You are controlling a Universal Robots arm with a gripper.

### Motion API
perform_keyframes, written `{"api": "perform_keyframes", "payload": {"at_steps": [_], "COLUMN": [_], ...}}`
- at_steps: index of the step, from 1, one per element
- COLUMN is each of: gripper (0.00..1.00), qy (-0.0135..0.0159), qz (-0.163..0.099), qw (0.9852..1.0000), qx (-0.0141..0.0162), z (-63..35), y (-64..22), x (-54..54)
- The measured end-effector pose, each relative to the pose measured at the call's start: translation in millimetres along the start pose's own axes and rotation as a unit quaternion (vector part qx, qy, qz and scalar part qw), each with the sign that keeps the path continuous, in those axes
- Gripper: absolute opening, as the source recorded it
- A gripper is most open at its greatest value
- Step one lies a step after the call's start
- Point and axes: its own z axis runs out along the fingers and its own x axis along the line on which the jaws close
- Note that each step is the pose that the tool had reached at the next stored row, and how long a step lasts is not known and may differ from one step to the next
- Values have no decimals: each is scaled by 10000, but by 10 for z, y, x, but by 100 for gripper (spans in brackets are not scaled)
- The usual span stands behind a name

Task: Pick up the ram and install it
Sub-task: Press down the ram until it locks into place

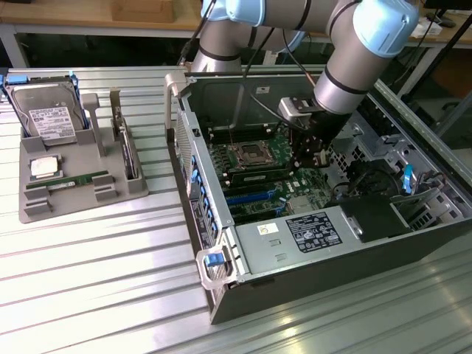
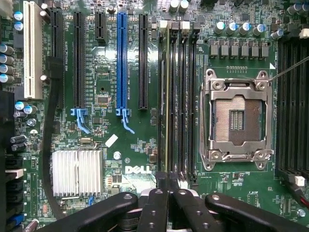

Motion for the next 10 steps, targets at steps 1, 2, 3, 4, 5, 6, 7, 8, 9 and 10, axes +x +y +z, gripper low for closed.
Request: {"api": "perform_keyframes", "payload": {"at_steps": [1,2,3,4,5,6,7,8,9,10], "gripper": [10,10,10,10,10,10,10,10,10,10], "qy": [-23,-36,-45,-47,-53,-53,-53,-53,-53,-52], "qz": [-1,-2,-4,-5,-6,-7,-7,-8,-8,-9], "qw": [10000,10000,10000,10000,10000,10000,10000,10000,10000,9999], "qx": [5,8,16,27,39,52,63,70,76,87], "z": [-32,-67,-100,-104,-101,-99,-94,-89,-84,-76], "y": [1,3,9,24,60,138,244,329,419,583], "x": [-3,-4,-6,-7,-8,-7,-7,-7,-7,-8]}}
